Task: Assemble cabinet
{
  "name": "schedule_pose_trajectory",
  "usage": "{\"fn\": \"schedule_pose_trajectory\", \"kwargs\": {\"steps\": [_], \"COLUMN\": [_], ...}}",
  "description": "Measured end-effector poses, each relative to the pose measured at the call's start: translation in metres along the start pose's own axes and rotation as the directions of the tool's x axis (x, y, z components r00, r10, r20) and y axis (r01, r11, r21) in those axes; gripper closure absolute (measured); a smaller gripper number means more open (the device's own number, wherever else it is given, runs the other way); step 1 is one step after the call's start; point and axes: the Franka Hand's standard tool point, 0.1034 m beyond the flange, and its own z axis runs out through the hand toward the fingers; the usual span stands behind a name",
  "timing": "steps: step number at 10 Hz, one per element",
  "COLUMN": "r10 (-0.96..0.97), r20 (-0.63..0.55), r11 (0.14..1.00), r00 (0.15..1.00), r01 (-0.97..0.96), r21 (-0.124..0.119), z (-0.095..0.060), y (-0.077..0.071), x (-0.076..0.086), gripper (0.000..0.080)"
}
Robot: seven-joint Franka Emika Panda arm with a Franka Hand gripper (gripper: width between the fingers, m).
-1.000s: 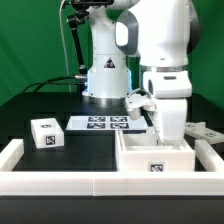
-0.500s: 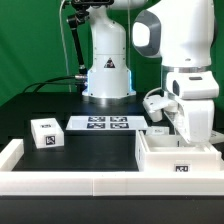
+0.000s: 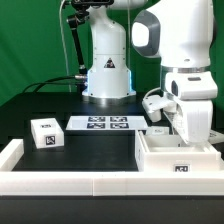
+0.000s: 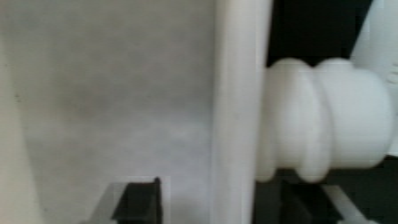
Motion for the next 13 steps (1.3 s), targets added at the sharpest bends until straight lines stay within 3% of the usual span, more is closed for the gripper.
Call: {"fn": "schedule_pose_trajectory", "kwargs": {"steps": [2, 3, 4, 9, 11, 13], "r10": [0.005, 0.006, 0.004, -0.016, -0.005, -0.004], "r20": [0.000, -0.001, 0.002, 0.018, 0.010, 0.011], "r11": [1.000, 1.000, 1.000, 0.998, 0.997, 0.997], "r00": [1.000, 1.000, 1.000, 1.000, 1.000, 1.000], "r01": [-0.005, -0.006, -0.004, 0.017, 0.006, 0.005], "r21": [-0.006, -0.014, -0.020, -0.058, -0.073, -0.070], "z": [-0.003, -0.009, -0.018, -0.064, -0.069, -0.068], "y": [-0.003, -0.007, -0.012, -0.043, -0.056, -0.057], "x": [-0.005, -0.004, -0.002, 0.010, 0.017, 0.015], "gripper": [0.0180, 0.0180, 0.0047, 0.0002, 0.0002, 0.0002]}}
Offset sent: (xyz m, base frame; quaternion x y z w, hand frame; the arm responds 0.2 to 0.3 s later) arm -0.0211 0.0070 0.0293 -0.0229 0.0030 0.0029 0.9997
